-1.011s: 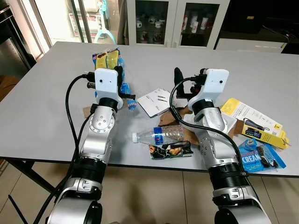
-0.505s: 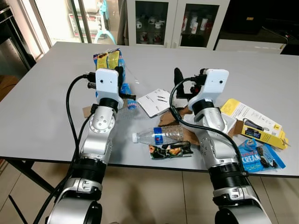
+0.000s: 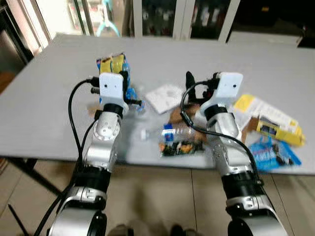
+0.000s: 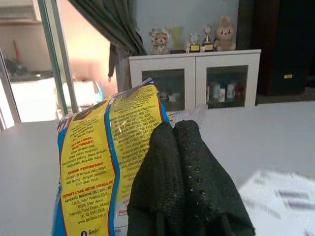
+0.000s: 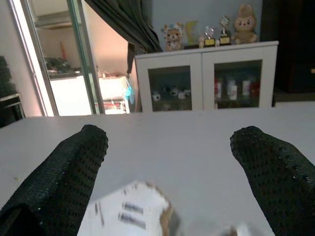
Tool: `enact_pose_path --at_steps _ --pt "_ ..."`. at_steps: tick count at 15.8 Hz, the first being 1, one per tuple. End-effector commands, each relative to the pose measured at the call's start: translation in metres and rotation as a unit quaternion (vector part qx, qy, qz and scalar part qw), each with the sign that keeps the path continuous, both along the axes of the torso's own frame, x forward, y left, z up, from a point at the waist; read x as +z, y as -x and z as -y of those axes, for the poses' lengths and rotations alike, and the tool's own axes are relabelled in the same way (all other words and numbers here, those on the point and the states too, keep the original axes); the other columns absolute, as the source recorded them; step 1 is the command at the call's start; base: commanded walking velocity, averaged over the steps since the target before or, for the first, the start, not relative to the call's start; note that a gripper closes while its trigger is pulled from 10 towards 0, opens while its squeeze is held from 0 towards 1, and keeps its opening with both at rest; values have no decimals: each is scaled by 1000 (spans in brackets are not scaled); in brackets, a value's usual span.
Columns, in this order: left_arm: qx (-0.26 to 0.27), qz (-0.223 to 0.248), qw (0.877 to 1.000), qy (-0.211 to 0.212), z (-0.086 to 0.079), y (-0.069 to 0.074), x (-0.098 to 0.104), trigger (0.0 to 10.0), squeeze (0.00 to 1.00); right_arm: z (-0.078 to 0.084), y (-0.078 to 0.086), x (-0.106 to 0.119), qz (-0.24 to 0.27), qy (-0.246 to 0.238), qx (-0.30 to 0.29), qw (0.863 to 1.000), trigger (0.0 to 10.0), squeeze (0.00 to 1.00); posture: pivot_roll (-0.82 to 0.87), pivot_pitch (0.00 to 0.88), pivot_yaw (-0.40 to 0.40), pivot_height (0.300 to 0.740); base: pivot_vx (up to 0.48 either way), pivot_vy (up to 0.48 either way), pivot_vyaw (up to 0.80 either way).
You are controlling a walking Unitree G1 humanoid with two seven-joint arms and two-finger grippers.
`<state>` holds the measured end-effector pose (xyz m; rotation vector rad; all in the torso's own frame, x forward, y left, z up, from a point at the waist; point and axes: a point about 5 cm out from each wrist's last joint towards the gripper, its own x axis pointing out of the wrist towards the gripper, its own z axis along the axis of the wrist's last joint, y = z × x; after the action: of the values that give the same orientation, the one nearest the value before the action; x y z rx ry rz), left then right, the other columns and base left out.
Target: Picking trash to rubbish bin
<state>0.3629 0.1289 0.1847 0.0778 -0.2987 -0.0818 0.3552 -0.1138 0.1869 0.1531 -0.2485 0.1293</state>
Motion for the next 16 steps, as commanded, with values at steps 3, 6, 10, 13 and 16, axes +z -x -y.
enact_pose_path --at_steps 3,6,10,13,16 --pt "3 3 1000 -1 1 -1 2 10000 0 1 -1 3 4 -2 -4 1000 10000 0 -22 43 -31 740 -309 0 0" --pt "5 2 1000 -2 0 -2 2 10000 0 1 -1 2 3 -1 -3 1000 10000 0 -21 44 -32 740 -309 0 0" --pt "5 2 1000 -3 0 -2 1 10000 0 1 -1 2 3 -1 -2 1000 10000 0 -21 44 -32 740 -310 0 0" --pt "6 1 1000 -3 0 -2 1 10000 0 0 -2 1 1 0 0 1000 10000 0 -20 46 -34 740 -311 0 0" --pt "6 0 1000 -4 -1 -2 1 10000 0 -1 -2 1 1 0 0 1000 10000 0 -19 47 -34 740 -311 0 0"
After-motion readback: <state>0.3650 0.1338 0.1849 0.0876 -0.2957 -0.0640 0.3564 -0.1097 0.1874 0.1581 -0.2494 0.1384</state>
